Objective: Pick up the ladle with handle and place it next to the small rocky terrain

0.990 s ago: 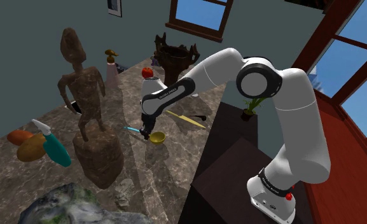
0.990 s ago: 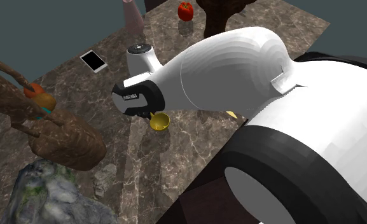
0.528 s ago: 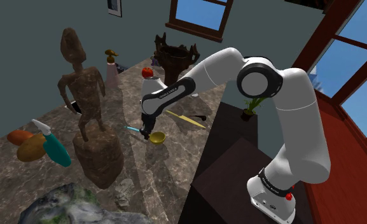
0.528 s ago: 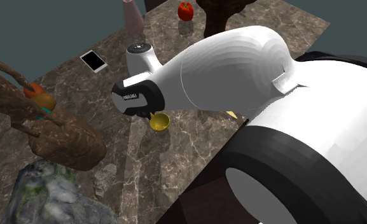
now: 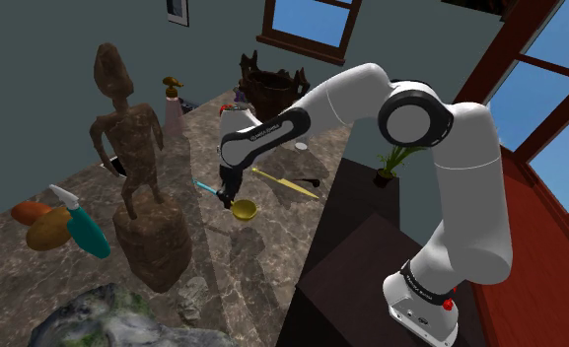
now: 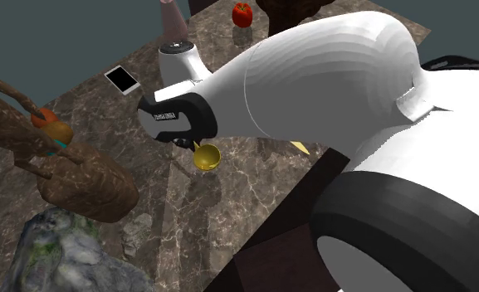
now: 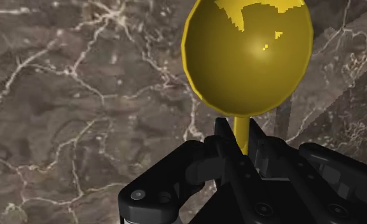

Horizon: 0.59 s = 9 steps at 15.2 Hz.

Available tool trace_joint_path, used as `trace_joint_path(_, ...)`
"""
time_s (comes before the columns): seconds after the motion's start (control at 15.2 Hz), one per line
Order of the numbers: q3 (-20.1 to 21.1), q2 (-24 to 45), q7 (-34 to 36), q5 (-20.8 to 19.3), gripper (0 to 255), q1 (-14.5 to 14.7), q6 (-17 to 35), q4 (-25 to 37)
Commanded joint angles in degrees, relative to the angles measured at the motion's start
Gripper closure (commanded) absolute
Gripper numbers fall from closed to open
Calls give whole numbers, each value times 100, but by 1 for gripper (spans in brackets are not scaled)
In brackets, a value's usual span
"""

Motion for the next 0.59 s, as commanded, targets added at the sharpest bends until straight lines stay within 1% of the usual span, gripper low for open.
trace_joint_path(0.0, 4, -96, 11, 3, 255, -5, -92, -4)
trace_joint_path(0.53, 20, -492, 60, 15, 255, -25, -514, 26)
